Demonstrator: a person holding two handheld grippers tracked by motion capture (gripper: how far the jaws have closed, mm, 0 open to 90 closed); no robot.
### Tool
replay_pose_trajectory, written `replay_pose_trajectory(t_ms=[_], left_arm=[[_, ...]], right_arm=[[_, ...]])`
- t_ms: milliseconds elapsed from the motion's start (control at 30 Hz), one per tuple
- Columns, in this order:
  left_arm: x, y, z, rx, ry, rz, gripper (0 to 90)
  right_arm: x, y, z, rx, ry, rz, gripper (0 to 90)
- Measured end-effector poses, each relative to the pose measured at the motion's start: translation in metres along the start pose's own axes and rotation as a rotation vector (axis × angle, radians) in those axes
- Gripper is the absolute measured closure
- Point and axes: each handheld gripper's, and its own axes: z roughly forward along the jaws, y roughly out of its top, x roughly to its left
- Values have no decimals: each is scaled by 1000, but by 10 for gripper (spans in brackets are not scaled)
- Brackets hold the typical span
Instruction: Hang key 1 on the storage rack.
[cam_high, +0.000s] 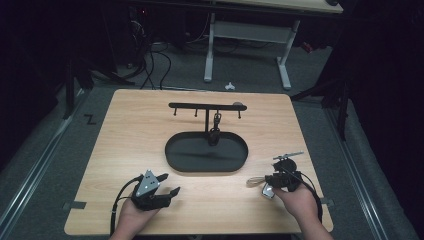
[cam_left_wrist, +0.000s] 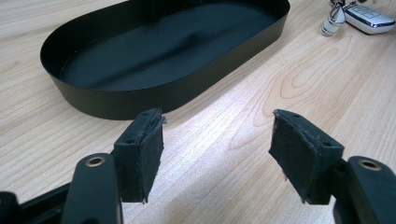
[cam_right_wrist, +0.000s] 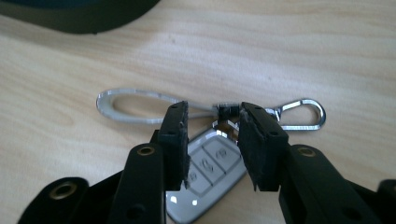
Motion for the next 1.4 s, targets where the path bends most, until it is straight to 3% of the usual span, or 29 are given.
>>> replay_pose_trajectory(t_ms=[233, 367, 533, 833, 1033, 1100, 1133, 1200, 1233, 1267, 1333, 1400], left_arm=[[0, 0, 1, 5, -2, 3, 348], [0, 0, 0, 6, 0, 5, 348], [0, -1, 1, 7, -1, 5, 349], [-2, 0, 2, 14, -6, 12, 349], [-3, 0, 3, 19, -9, 17, 349], [-3, 0, 3, 18, -9, 17, 348], [-4, 0, 4, 20, -9, 18, 348], [-4, 0, 4, 20, -11, 19, 348], [-4, 0, 4, 20, -10, 20, 348], [-4, 0, 4, 20, -10, 20, 348], [-4, 0, 4, 21, -9, 21, 348], [-3, 0, 4, 19, -6, 20, 348]], right_arm=[[7, 22, 12, 5, -16, -2, 691], [7, 24, 25, 51, -18, 3, 714], [11, 13, 29, 62, 11, -16, 721], [25, -16, 15, 76, 90, -86, 710], [30, -32, 8, 78, 116, -91, 680], [30, -33, 2, 55, 109, -103, 666], [24, -28, -6, 26, 78, -93, 634], [21, -25, -8, 17, 68, -83, 619], [10, -18, -11, -2, 26, -39, 595], [5, -15, -11, 0, 13, -24, 591], [-6, -10, -8, 9, 1, 32, 578], [-11, -9, -6, 14, 2, 53, 572]])
